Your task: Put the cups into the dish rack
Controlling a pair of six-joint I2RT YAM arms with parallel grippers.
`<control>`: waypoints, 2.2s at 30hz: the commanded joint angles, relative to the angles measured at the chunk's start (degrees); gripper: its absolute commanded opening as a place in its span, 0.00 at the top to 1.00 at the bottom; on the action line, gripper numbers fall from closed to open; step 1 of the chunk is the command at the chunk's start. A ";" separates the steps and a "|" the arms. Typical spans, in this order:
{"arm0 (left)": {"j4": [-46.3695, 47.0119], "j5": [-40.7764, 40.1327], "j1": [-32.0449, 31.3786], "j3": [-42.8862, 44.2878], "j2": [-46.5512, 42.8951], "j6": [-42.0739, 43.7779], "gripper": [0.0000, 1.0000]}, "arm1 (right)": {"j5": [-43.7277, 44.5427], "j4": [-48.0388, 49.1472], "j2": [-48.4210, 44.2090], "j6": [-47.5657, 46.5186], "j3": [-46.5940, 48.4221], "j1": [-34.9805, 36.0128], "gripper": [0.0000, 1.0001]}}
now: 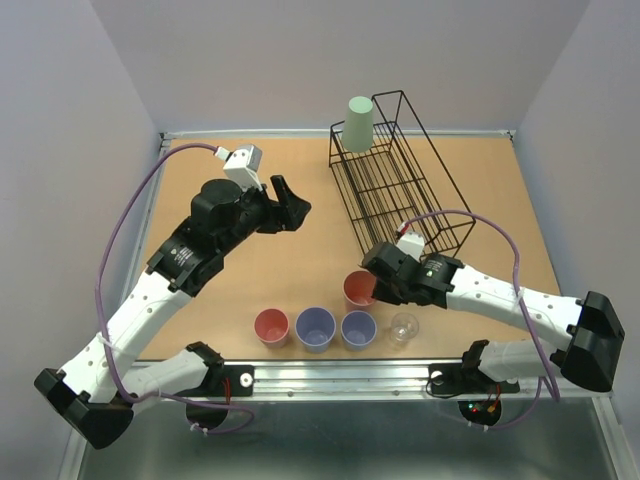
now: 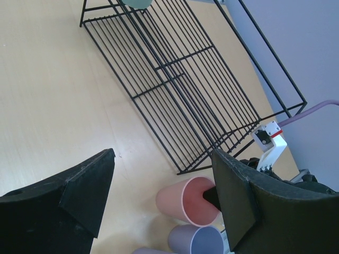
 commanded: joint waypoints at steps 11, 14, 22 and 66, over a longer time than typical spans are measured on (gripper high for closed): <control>-1.26 -0.56 -0.20 4.64 3.31 4.30 0.15 | -0.27 1.51 -1.33 -3.17 7.06 -0.02 1.00; -4.60 -2.12 -0.11 9.56 5.60 3.96 0.01 | 1.92 -0.33 -0.80 -4.75 12.52 -0.10 0.99; -8.22 8.13 3.92 23.90 10.70 -1.13 0.01 | 9.75 -1.40 -1.06 -10.03 32.12 -0.10 1.00; 75.00 22.92 4.63 -11.33 4.99 -58.35 0.01 | -1.23 38.77 -13.63 -22.69 24.84 -0.02 1.00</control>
